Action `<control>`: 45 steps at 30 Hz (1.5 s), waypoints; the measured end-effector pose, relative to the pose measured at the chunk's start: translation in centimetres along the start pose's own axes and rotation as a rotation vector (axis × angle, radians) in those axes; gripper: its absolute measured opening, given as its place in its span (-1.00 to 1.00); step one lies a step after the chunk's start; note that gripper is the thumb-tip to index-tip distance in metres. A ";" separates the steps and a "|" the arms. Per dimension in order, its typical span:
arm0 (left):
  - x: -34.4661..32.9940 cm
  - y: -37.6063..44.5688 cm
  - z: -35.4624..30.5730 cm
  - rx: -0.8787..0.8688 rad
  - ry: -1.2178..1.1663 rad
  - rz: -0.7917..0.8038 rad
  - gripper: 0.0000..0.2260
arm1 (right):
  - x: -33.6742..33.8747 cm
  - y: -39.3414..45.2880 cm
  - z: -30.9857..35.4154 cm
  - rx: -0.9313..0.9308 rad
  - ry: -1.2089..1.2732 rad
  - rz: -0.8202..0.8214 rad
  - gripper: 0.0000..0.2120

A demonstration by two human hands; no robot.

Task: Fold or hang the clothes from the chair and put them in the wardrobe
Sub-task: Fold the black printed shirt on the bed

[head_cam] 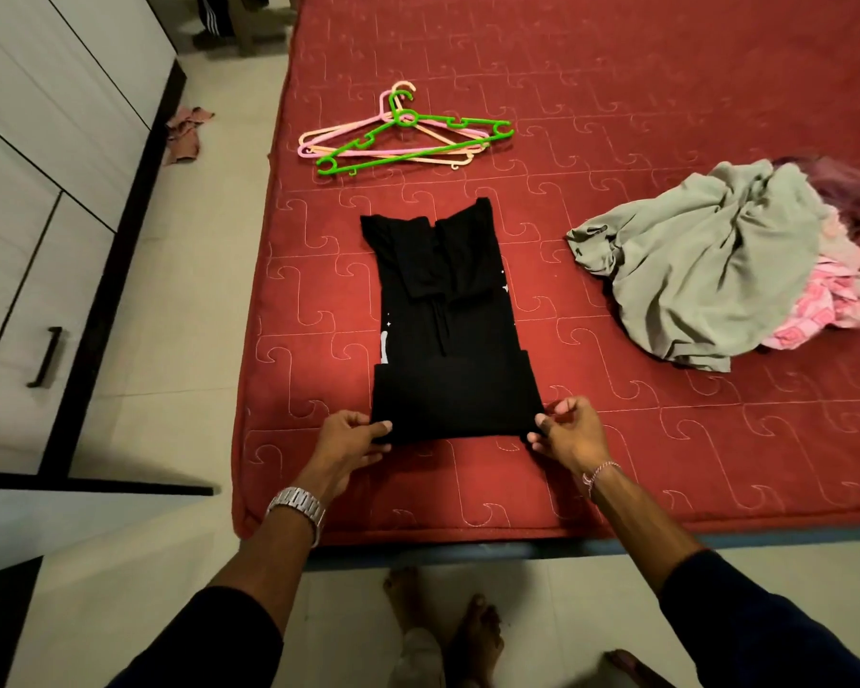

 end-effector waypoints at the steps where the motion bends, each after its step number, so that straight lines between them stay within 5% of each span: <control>1: 0.2 -0.5 0.4 -0.055 0.035 -0.030 -0.72 | 0.3 -0.6 -0.3 0.017 -0.012 0.017 -0.69; 5: -0.3 -3.6 1.8 -0.333 0.221 0.005 -0.79 | 1.9 -3.4 -1.2 -0.012 -0.068 0.051 -0.80; 8: -0.2 -5.2 2.4 -0.316 0.183 0.004 -0.90 | 3.2 -5.2 -1.2 -0.091 -0.054 0.045 -0.89; 15: 1.6 -4.6 -2.5 -0.305 0.108 0.107 -0.66 | 2.0 -3.9 5.0 -0.094 -0.040 0.103 -0.83; 21: 1.6 -0.5 -8.5 -0.454 0.132 -0.092 -0.95 | -0.9 -0.3 11.2 -0.010 -0.035 0.260 -0.75; 27: 1.2 6.7 -9.2 -0.383 0.228 -0.266 -0.94 | -4.7 5.7 12.1 0.117 -0.250 0.102 -0.80; 30: 0.7 7.5 -8.2 -0.415 0.379 -0.388 -0.87 | -6.0 5.7 11.3 0.272 -0.447 0.059 -0.72; 34: -1.3 5.2 -7.2 -0.906 0.862 -0.419 -0.60 | -7.3 2.1 8.5 0.728 -0.984 0.147 -0.49; 37: -3.1 4.9 -5.9 -1.161 1.344 -0.432 -0.34 | -7.5 1.9 5.4 0.824 -1.253 0.294 -0.22; 40: -4.2 6.3 -4.9 -1.108 1.475 -0.365 -0.30 | -7.2 3.0 3.7 0.826 -1.357 0.298 -0.12; 45: -4.6 7.4 -4.9 -0.999 1.522 -0.389 -0.36 | -7.5 3.6 3.5 0.912 -1.399 0.247 -0.26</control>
Point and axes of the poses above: each hand's wrist, its own y-axis towards the middle knuckle, its own x-axis out of the back of the hand, z = x × y, the point moved 4 cm from there along y, towards the middle knuckle, and after that the axes turned 11 degrees about y, right-handed, at the moved point
